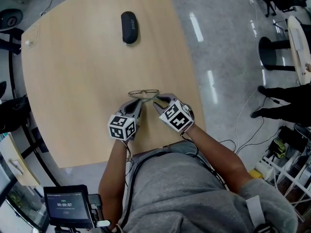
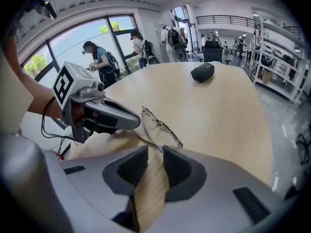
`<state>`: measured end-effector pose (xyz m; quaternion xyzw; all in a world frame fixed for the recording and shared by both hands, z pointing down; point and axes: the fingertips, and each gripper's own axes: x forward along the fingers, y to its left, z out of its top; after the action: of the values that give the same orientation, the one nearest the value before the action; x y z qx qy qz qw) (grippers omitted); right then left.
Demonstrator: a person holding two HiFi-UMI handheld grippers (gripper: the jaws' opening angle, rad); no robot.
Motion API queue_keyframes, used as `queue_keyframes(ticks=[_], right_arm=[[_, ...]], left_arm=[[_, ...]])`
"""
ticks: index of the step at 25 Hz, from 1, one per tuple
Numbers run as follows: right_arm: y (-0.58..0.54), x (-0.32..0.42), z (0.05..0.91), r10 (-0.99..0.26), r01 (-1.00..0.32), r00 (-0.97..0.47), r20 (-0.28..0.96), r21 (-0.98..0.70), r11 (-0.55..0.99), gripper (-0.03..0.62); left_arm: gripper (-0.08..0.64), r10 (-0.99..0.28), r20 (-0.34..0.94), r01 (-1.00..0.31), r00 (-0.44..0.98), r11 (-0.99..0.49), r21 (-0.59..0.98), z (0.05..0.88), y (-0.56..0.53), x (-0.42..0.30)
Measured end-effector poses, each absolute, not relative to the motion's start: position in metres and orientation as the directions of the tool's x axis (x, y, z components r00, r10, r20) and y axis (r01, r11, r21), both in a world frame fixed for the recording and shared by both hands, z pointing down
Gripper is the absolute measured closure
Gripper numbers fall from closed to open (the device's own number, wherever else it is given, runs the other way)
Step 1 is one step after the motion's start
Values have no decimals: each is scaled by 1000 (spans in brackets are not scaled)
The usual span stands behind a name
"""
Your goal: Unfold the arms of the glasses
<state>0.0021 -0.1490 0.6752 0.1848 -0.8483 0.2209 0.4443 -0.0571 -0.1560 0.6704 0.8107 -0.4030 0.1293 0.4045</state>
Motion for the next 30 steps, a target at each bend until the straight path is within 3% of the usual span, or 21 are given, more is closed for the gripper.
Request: queue_keyframes(ticks=[26,28,30], right_arm=[[-93,-26,669,8,-374,-597,802,-287,882,511],[-93,-27,663,36,-321,-596,802,-280,905,509],[-95,-28,659,55,-249,-569,821,-236,939,462]], left_arm=[[554,-507,493,-692,707,-352,630,657,-119,-43],[554,-516,505,-718,692,-416,559,646,-126,-56],[554,-484,569,-734,665,-563,380,640,-135,-67]])
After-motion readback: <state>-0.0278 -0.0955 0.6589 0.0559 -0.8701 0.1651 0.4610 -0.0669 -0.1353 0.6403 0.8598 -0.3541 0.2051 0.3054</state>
